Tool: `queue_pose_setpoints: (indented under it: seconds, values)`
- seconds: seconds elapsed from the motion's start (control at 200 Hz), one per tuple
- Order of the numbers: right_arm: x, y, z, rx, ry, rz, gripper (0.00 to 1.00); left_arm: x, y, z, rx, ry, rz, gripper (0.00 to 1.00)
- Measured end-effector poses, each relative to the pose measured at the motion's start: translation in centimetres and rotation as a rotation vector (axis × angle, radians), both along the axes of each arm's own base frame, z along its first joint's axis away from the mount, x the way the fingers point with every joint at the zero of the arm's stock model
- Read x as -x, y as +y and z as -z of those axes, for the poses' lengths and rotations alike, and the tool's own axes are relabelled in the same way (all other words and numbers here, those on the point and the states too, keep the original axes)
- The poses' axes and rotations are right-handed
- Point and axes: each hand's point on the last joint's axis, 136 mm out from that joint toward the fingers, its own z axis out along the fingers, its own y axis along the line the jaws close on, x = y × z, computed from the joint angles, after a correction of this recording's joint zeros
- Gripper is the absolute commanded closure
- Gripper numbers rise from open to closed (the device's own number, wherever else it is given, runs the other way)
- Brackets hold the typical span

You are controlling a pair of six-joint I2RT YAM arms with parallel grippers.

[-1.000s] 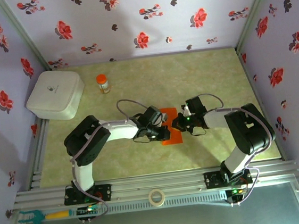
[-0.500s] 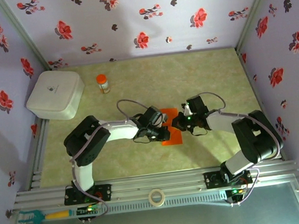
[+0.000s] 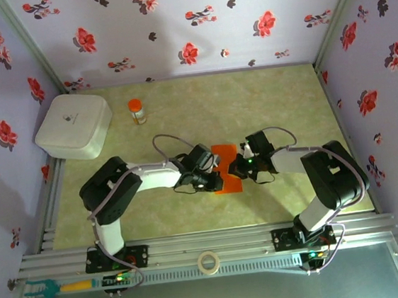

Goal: Fold a paper plane with a square sheet of paper (pick it up from the middle)
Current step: Fold the triangle a second time at the center of the table.

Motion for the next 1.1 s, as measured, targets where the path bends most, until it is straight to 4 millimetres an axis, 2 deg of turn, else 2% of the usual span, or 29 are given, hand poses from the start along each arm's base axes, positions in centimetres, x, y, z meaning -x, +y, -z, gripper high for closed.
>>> queue_pose_setpoints:
  seconds: [0.19,0.43,0.61,0.755,0.875,1.1]
  values:
    - [0.0,0.0,0.0,0.002,-0.003,-0.005,1.0,0.5,0.6,0.0,-0.006,-0.003,0.011,0.96]
    - [0.0,0.0,0.0,0.002,-0.002,-0.005,1.0,1.7,1.8,-0.1,-0.034,0.004,0.03,0.97]
    - [-0.1,0.0,0.0,0.002,-0.002,-0.005,1.0,1.6,1.5,-1.9,-0.001,-0.022,0.035,0.97]
    - [-0.2,0.1,0.0,0.001,-0.003,-0.005,1.0,0.1,0.6,-3.4,0.043,-0.055,0.016,0.94]
    - [-0.2,0.1,0.0,0.001,-0.003,-0.005,1.0,-2.1,-0.1,-4.5,0.074,-0.089,-0.019,0.92]
    - [-0.2,0.1,0.0,-0.001,-0.002,-0.006,1.0,-5.3,-0.9,-6.7,0.094,-0.159,-0.078,1.0]
